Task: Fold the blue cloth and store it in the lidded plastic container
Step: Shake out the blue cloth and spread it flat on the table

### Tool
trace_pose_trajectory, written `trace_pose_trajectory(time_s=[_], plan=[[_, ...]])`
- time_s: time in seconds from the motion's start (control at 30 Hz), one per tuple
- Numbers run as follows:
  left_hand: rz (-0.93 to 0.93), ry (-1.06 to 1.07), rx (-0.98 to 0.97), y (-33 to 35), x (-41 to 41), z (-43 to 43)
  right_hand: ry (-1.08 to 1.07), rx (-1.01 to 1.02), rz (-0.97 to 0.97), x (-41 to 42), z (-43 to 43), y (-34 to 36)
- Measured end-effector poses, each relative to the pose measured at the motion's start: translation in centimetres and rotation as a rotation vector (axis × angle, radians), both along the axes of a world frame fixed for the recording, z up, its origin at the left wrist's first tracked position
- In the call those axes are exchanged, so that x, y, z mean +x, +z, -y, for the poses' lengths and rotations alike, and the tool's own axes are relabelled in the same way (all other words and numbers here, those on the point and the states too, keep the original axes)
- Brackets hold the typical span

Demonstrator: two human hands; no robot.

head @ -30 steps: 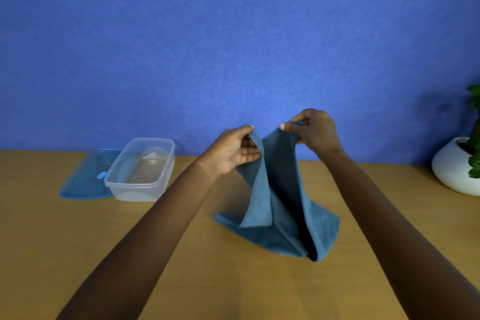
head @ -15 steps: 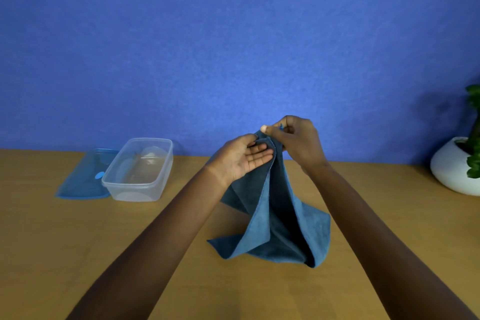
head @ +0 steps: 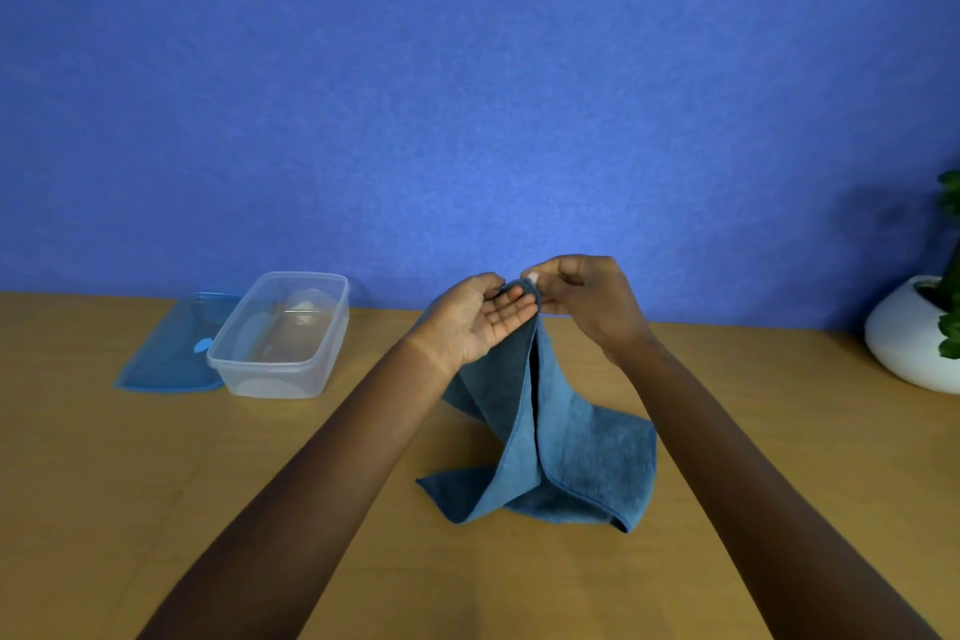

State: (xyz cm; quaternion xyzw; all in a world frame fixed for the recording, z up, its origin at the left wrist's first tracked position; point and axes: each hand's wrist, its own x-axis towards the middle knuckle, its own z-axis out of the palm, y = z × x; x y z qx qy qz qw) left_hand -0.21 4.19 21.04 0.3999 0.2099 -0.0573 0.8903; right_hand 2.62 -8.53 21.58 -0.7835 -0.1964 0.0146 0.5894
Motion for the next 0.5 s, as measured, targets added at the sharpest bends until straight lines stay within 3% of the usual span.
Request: trace_pose_trajectory(time_s=[0.1, 0.23, 0.37, 0.5], plan=[[-0.004, 0.005, 0.037, -0.26, -0.01, -0.25, 0.080, 0.080, -0.186, -0.30, 0.10, -0.20], [-0.002, -0.011, 0.046, -0.38, -0.29, -0.18, 0.081, 0.108, -0.261, -0.30, 0.36, 0.01], [0.000, -0.026, 0.052, -0.23, -0.57, 0.14, 0.008, 0.138, -0.187, -0.06, 0.66, 0.43], [-0.001, -0.035, 0.043, -0.04, -0.70, 0.31, 0.020, 0.025, 0.010, -0.54, 0.47, 0.66]])
